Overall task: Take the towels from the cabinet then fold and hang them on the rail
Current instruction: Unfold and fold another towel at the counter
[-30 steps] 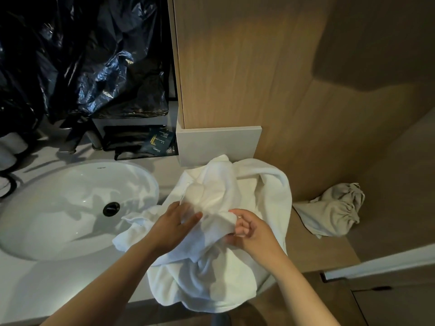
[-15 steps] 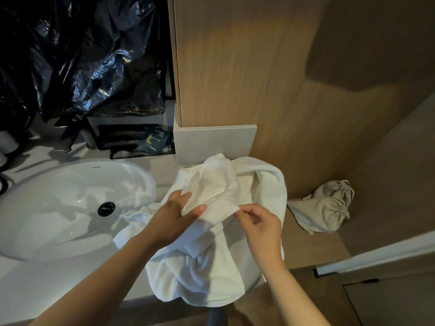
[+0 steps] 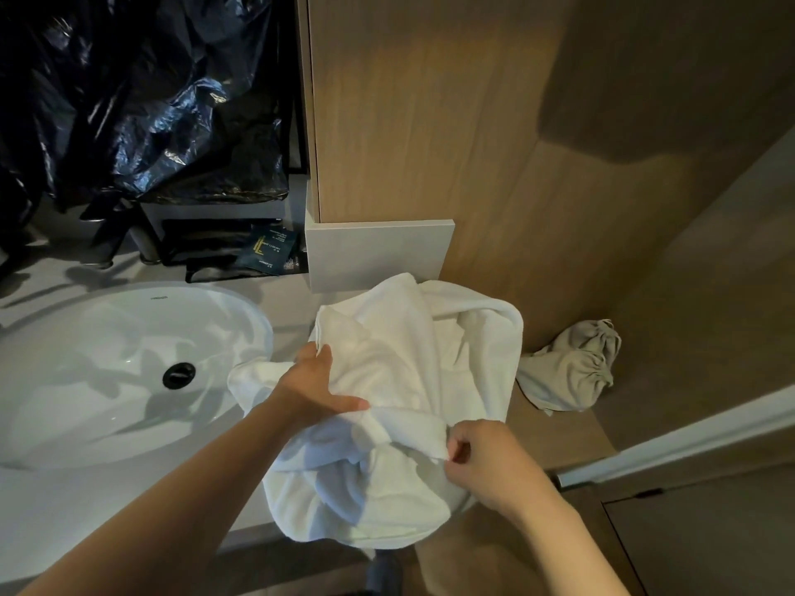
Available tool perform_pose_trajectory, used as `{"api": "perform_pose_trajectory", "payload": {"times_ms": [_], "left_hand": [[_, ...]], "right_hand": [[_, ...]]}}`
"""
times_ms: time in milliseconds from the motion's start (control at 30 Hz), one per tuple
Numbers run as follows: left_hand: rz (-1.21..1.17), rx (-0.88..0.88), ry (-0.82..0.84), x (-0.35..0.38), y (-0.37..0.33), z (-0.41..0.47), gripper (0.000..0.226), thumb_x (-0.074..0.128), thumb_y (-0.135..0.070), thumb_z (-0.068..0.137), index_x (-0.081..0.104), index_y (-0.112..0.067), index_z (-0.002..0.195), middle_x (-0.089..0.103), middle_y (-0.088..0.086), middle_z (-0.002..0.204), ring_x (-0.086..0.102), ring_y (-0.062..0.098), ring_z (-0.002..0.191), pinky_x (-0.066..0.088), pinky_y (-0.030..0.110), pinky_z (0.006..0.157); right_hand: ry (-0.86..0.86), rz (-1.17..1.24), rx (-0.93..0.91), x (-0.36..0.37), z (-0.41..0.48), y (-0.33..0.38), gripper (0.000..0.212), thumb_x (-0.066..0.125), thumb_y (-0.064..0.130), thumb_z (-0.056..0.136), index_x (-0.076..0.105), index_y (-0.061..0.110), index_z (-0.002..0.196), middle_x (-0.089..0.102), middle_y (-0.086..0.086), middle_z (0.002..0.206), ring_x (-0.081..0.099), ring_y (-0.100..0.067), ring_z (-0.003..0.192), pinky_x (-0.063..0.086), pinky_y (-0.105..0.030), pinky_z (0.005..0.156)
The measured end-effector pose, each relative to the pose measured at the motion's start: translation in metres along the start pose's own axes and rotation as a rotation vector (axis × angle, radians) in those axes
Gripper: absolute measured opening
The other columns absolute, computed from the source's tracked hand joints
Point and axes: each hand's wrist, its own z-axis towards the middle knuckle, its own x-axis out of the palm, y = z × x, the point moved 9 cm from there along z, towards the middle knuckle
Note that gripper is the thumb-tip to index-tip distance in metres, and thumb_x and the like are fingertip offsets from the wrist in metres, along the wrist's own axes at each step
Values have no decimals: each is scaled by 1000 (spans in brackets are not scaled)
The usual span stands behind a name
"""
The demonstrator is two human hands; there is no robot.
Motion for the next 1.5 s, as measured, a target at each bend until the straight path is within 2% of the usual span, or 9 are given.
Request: {"api": "perform_pose_trajectory", "payload": {"times_ms": [67,200,300,400,633,867,1100,1233,1500], "left_hand": [[-20,10,-15,-3,-1,-2,111,72,-66,70,19,-10,150,16,11,155,27,26,140,27,32,111],[-144,51,-154,-18,-2,-15,96,70,-61,76,32,-12,149,30,9,152,33,23,138,29,30,112],[-222,136,-341,-41,-7,-33,59,64,-40,90,50,-11,140,47,7,139,48,24,125,35,23,98],[-239,224,-544,-71,-13,-54,29,55,-11,97,64,-7,124,60,9,126,58,27,113,33,16,85],[-255,325,-766,-131,-24,-97,34,53,10,91,74,-11,108,64,-5,115,57,11,99,31,-4,84],[-143,577,-834,-171,-59,-132,46,56,23,76,76,-14,93,64,-14,110,54,-5,98,36,1,87],[-230,592,-835,-187,-65,-152,37,54,4,85,56,-33,83,61,-22,89,58,-2,88,41,9,73],[-516,501,-814,-193,-52,-150,34,69,-15,87,44,-36,96,66,-13,84,63,8,80,48,16,70],[-588,545,-738,-185,-58,-155,17,73,-21,85,62,-32,92,68,-9,88,65,9,79,51,16,70]], "right_hand": [[62,-46,18,11,1,-2,9,60,17,85,63,20,76,63,2,81,57,-11,75,43,-17,65],[-14,57,122,-8,7,-18,10,59,16,85,63,16,76,62,1,75,55,-10,67,37,-15,53],[-122,-15,141,-35,12,-17,10,57,17,88,65,14,84,64,0,80,54,-8,67,38,-18,51],[-225,66,22,-58,19,10,10,57,19,92,65,21,98,66,4,91,60,-10,81,51,-24,68],[-295,380,-417,-88,34,125,20,63,17,93,66,27,110,66,14,109,60,3,102,50,-15,85],[-182,424,-687,-125,41,228,34,54,33,99,57,29,133,56,18,135,47,6,125,36,-9,100],[-127,546,-807,-139,29,252,16,61,16,95,67,21,81,60,18,74,53,0,71,41,-18,67],[-369,583,-862,-171,14,260,13,61,24,93,65,29,82,59,20,73,54,2,72,42,-11,63],[-600,500,-882,-214,1,261,13,62,23,94,64,31,83,60,23,76,57,-1,77,44,-11,63]]}}
